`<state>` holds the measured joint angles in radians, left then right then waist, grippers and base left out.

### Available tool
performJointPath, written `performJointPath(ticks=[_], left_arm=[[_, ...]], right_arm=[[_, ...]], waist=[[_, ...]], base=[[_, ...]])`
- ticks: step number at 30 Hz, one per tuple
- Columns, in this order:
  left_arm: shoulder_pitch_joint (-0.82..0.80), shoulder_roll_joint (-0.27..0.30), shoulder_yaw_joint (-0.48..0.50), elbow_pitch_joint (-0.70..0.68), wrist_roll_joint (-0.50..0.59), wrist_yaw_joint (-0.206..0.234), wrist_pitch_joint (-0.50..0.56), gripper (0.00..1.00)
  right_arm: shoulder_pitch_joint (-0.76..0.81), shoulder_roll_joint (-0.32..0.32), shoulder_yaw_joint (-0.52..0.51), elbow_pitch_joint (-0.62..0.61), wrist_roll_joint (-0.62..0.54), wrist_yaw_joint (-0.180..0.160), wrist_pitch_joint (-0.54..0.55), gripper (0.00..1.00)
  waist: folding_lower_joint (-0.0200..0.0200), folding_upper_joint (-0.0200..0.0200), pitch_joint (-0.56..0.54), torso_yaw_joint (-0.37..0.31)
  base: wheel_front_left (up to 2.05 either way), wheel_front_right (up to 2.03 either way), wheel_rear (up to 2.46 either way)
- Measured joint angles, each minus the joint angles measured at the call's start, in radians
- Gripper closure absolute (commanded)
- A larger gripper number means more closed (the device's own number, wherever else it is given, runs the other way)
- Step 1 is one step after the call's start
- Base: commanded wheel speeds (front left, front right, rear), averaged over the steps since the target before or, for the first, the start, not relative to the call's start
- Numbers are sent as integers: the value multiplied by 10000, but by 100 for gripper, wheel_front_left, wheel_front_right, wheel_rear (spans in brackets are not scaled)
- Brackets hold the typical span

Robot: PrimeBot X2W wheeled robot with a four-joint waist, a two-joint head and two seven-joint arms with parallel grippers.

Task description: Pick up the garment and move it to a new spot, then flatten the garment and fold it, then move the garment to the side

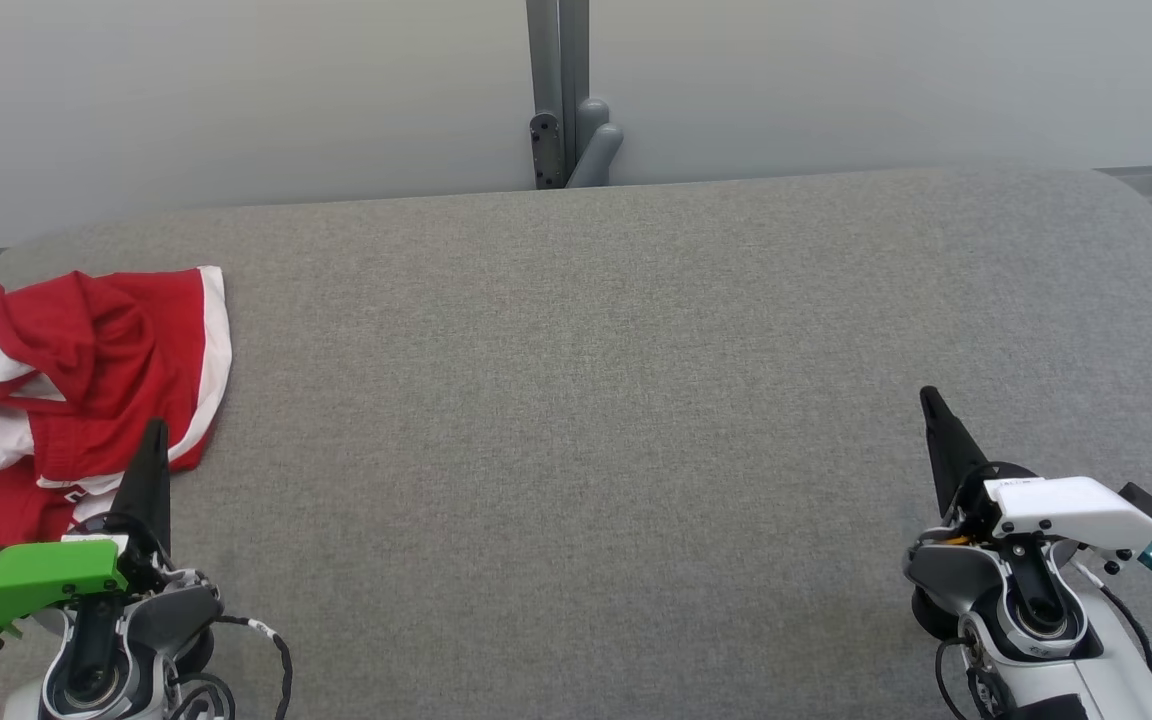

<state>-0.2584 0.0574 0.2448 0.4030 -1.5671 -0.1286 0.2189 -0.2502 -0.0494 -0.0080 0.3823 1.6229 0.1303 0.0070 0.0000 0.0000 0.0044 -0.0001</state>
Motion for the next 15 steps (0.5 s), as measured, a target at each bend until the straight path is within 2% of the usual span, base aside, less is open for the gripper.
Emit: performJointPath(ticks=[15], left_arm=[[0, -2, 8, 0, 2, 0, 8, 100]], right_arm=[[-1, 0, 0, 0, 0, 0, 0, 100]], waist=[[0, 0, 0, 0]], base=[[0, 0, 0]])
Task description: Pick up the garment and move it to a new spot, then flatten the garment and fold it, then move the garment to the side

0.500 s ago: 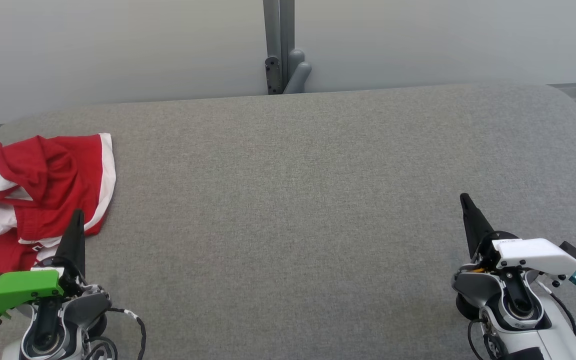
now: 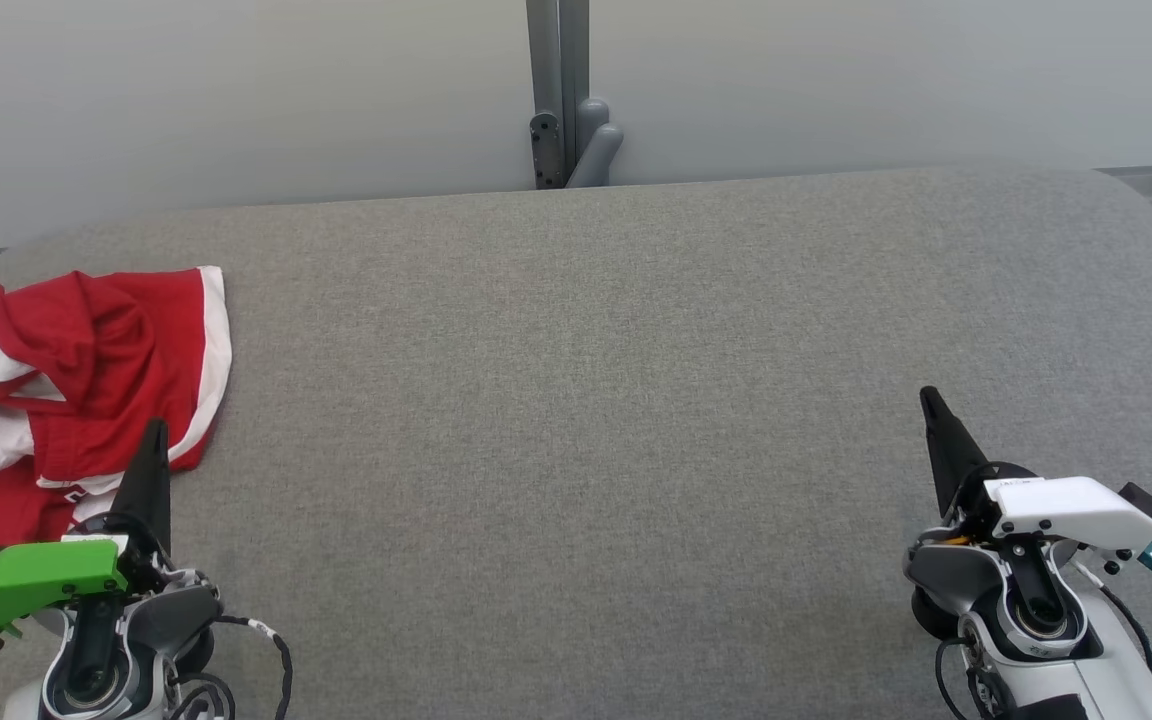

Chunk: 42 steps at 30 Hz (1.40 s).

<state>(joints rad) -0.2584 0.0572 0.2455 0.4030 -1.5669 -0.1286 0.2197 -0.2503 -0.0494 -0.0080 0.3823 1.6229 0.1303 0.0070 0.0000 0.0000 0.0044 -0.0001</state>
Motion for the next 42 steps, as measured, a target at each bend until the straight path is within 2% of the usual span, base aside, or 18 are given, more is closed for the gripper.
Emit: performJointPath(ticks=[6, 7, 13, 20, 27, 42], left_arm=[[0, -2, 2, 0, 0, 0, 4, 100], [0, -2, 2, 0, 0, 0, 4, 0], [564, -180, -33, 426, 0, 15, -35, 0], [636, -144, -489, 320, 420, 15, -560, 0], [701, -100, -698, 215, 1755, 15, -984, 0], [1008, 17, -1356, 6, 5099, 13, -1768, 0]], right_arm=[[0, 0, 0, 0, 0, 0, 0, 100], [0, 0, 0, 0, 0, 0, 0, 0], [535, 86, 17, 385, 4, -2, -2, 0], [615, -10, 293, 163, -374, -2, -274, 0], [628, -69, 332, 6, -1350, -2, -518, 0], [823, -188, 546, -345, -4585, 0, -966, 0]], waist=[[0, 1, 0, 0], [0, 0, 0, 0], [0, 0, 6, -2], [0, 0, 24, 0], [0, 0, 47, -5], [0, 0, 72, -25]], base=[[0, 0, 0], [0, 0, 0], [0, 0, 0], [0, 0, 0], [0, 0, 0], [0, 0, 0]])
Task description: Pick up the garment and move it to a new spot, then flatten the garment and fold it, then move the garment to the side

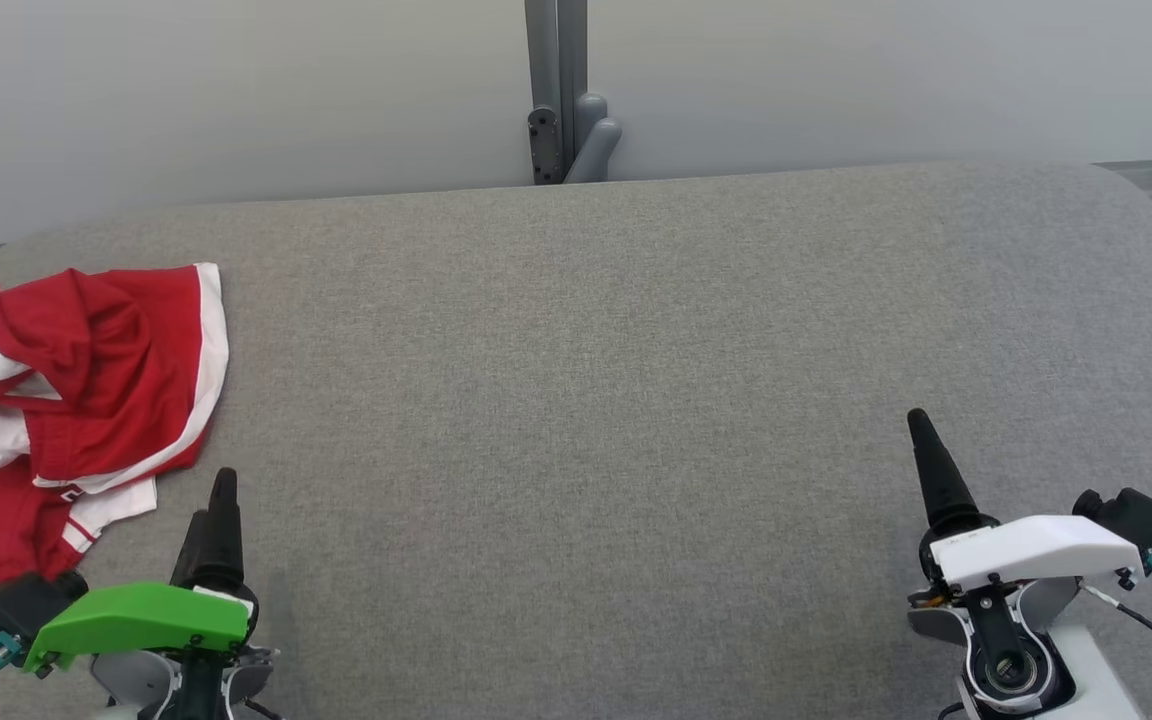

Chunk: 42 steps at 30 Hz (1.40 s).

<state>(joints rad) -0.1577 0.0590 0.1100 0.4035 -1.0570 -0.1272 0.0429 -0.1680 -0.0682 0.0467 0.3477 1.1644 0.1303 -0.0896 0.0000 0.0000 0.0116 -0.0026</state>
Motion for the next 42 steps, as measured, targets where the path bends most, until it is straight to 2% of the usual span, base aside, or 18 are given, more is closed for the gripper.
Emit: performJointPath(ticks=[23, 42], left_arm=[[366, 21, -836, -117, 3837, 6, -978, 0], [645, 150, -1329, -458, 5777, 305, -1615, 0]], right_arm=[[285, -13, -196, -297, -4305, 0, -535, 0], [473, 4, -318, -648, -6445, 0, -895, 0]], waist=[[0, 0, 30, -76], [0, 0, 29, -178]], base=[[0, 0, 0], [0, 0, 0]])
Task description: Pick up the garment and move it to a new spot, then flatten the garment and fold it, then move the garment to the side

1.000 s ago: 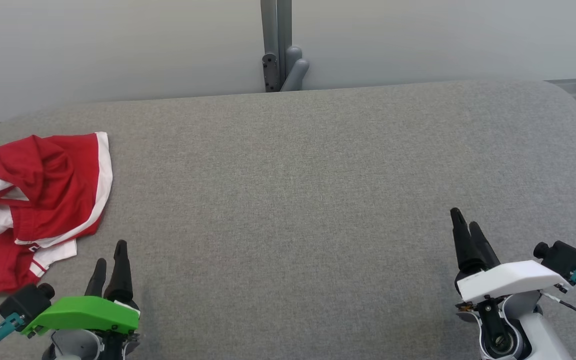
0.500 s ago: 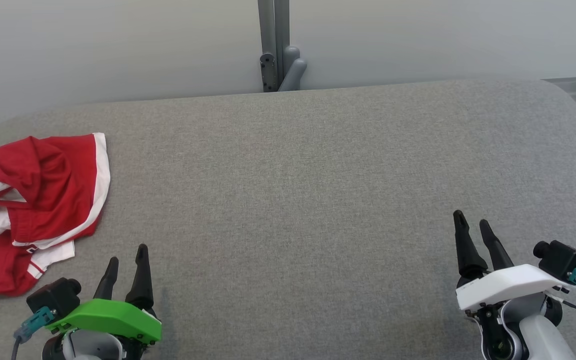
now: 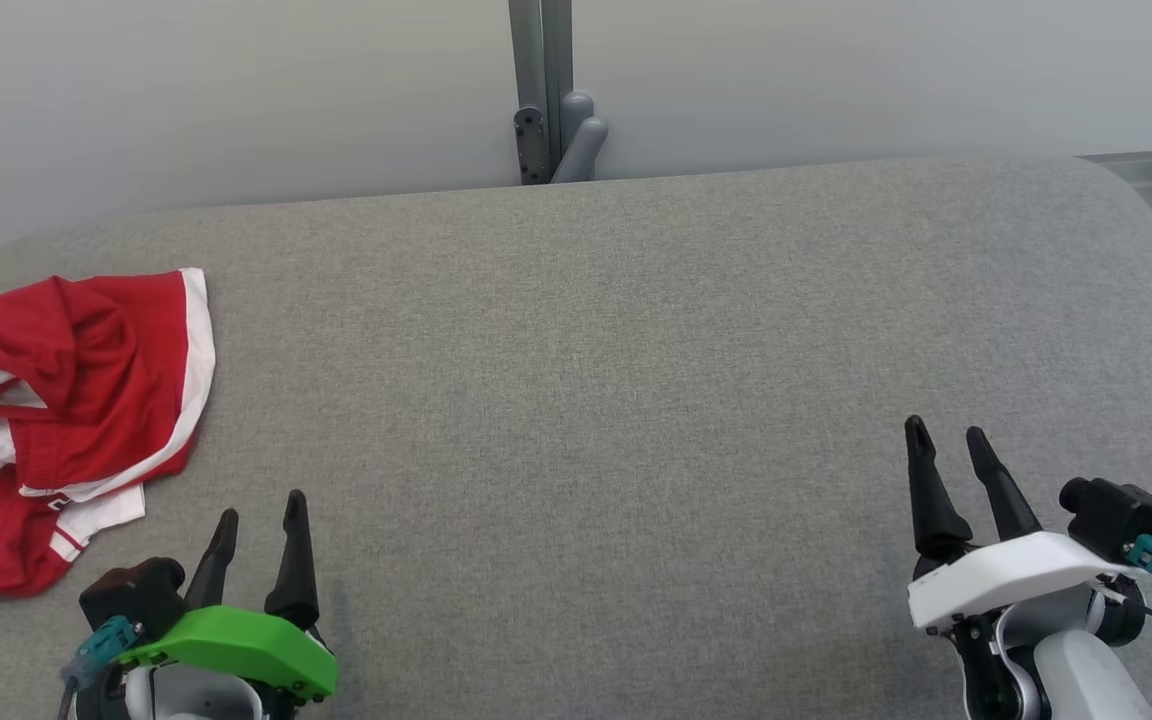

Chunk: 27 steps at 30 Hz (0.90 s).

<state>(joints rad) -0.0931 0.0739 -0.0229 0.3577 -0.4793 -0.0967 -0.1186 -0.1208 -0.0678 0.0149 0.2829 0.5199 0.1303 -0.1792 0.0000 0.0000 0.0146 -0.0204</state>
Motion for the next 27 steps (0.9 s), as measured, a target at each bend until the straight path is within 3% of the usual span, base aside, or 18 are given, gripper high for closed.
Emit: performJointPath(ticks=[27], left_arm=[[362, -75, -86, -445, 2537, 92, -819, 0]], right_arm=[[286, -29, -188, 19, -2874, 2, -468, 0]], waist=[[0, 0, 10, -90]], base=[[0, 0, 0]])
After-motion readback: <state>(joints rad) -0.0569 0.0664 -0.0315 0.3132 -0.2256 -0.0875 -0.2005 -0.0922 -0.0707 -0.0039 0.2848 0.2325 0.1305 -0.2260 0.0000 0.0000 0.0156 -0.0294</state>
